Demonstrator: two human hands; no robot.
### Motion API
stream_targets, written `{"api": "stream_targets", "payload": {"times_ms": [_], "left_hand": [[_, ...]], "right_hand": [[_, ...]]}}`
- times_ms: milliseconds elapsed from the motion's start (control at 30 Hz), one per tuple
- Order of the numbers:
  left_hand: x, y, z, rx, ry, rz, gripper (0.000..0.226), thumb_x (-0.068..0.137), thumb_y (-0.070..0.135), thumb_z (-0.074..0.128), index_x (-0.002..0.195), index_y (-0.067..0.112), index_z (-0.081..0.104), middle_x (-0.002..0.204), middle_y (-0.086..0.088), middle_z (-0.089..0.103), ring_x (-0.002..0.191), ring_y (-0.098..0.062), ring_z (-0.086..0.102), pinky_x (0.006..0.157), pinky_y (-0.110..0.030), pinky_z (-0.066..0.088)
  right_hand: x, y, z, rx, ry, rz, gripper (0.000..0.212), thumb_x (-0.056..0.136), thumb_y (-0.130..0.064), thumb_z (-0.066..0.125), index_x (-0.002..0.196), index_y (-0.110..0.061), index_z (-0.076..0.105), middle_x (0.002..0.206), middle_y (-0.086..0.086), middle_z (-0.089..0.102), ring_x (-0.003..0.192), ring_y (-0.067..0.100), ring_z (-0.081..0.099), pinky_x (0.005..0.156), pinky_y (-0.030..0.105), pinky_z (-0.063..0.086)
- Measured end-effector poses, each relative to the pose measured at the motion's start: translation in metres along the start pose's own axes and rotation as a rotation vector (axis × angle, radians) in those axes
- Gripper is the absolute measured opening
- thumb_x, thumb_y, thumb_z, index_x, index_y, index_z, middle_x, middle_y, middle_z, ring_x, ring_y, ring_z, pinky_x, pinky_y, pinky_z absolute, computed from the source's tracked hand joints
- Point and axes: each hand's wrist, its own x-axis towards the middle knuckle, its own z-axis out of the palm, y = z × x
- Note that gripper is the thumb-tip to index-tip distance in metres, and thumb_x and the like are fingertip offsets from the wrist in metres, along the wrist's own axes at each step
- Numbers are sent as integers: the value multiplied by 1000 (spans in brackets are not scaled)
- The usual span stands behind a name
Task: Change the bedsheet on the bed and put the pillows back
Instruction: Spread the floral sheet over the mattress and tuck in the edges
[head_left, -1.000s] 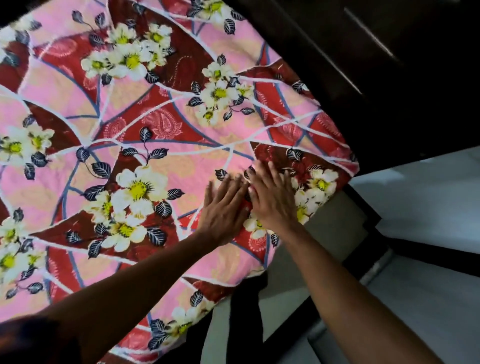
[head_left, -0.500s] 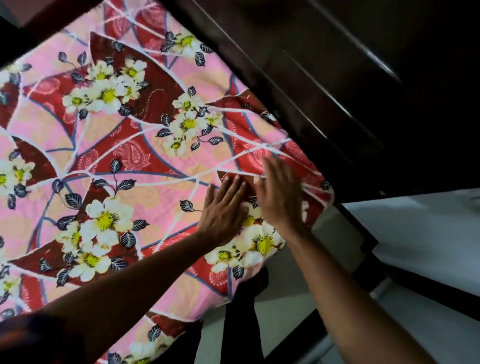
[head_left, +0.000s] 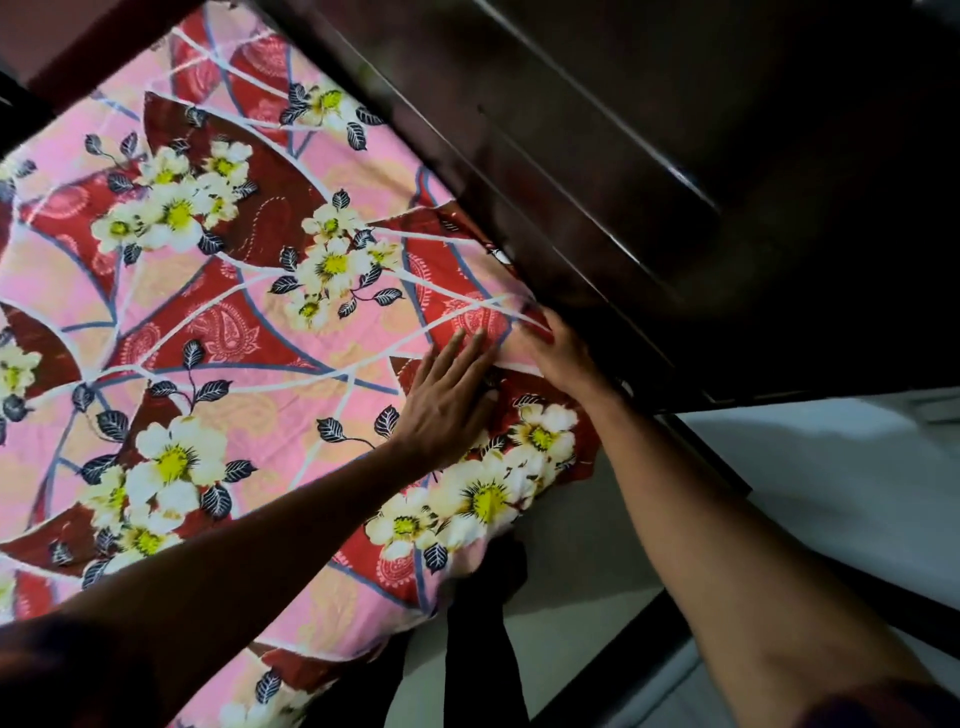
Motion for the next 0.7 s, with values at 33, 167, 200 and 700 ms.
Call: {"api": "stream_targets", "payload": {"times_ms": [33,167,200,700], "left_hand": [[10,7,-2,11,-8,33,62,104,50,21,159,22,16,166,-1,9,155,-22,0,124,-51,7],[47,26,-7,90,-51,175,60,103,44,25,156,19,29,164,-5,22,153,-28,9,124,-53,7],[55,31,-5,107,-74,211,59,102,45,27,155,20,33,163,-5,25,153,-29,12,124,-53,8],[128,108,-1,514,-438,299,45,103,49,35,121,21,65,116,-6,69,110,-26,62,87,-34,38]], "right_hand": [[1,0,-3,10,14,-8,72,93,-62,53,151,-20,42,149,9,50,135,25,49,112,38,39],[-29,13,-4,-53,144,-128,60,98,-52,45,150,-22,44,152,6,49,140,22,45,117,40,35],[-47,22,-3,-110,275,-166,50,101,-40,45,148,-22,48,148,5,54,136,21,50,113,38,40],[-72,66,-25,359,97,405,41,108,-40,33,115,-23,70,132,12,64,111,25,62,96,38,49]]}}
